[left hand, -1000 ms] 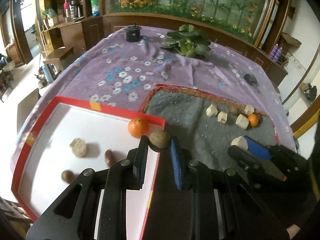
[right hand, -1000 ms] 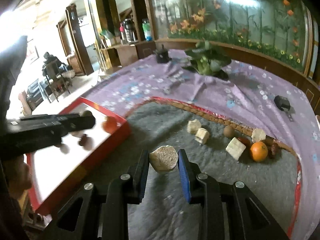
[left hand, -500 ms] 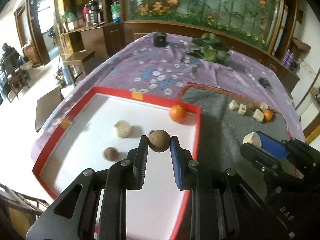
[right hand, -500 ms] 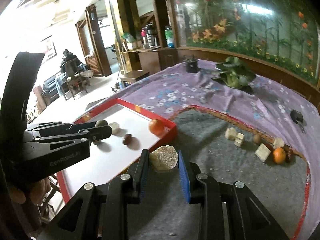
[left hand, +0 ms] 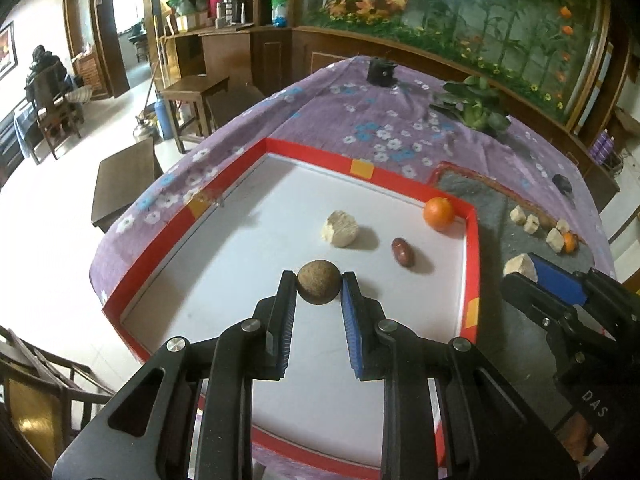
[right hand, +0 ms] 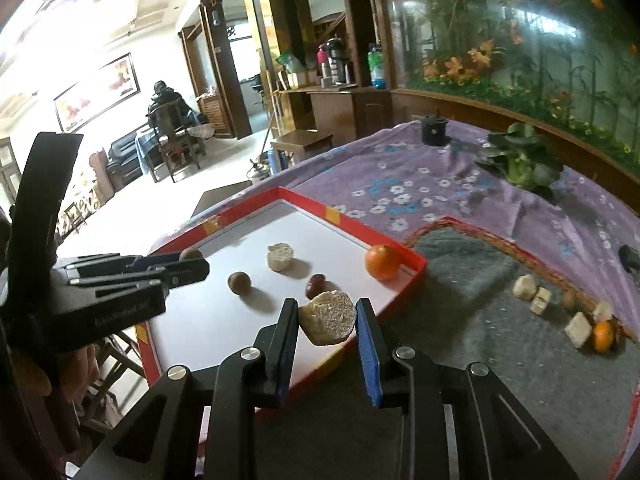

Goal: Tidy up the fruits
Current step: 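Carry the brown fruit and cake piece over the white tray with both grippers, then lower both items into the tray and open both grippers, then move both open grippers back over the cake pieces on the felt, then grasp a pale cake cube with the left gripper while the right gripper reaches another cube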

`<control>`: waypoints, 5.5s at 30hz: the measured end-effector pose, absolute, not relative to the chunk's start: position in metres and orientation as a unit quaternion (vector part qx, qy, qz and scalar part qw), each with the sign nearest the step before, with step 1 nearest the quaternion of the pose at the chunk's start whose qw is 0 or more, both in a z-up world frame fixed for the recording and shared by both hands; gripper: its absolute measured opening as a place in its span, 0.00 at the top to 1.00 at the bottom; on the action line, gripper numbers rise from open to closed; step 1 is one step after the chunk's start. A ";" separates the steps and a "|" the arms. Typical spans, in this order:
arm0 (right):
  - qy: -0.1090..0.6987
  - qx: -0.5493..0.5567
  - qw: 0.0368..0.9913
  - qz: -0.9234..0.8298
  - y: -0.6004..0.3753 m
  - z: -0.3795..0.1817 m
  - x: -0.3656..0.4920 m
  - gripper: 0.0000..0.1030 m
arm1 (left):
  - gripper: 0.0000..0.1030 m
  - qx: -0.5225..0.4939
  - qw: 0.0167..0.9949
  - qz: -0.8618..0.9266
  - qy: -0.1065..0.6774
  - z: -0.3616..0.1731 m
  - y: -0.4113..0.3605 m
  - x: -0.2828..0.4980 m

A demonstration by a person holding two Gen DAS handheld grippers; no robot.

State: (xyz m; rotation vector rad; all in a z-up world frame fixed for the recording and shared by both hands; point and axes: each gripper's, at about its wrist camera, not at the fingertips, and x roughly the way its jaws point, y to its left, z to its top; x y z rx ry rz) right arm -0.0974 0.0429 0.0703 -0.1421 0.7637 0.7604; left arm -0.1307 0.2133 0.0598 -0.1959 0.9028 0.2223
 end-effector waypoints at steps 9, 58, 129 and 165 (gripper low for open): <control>0.405 -0.088 0.825 0.384 0.082 0.039 -0.080 0.73 | 0.79 -0.114 0.876 0.101 0.457 0.039 0.224 -0.122; 0.395 0.002 0.874 0.283 -0.075 0.055 -0.072 0.51 | 0.44 -0.079 0.899 0.029 0.429 0.069 0.118 -0.084; 0.409 0.085 0.878 0.234 -0.199 0.036 -0.048 0.48 | 0.44 0.085 0.877 0.046 0.470 0.029 -0.019 0.077; 0.415 0.067 0.877 0.234 -0.194 0.033 -0.045 0.47 | 0.44 0.044 0.834 -0.061 0.547 -0.004 -0.020 0.059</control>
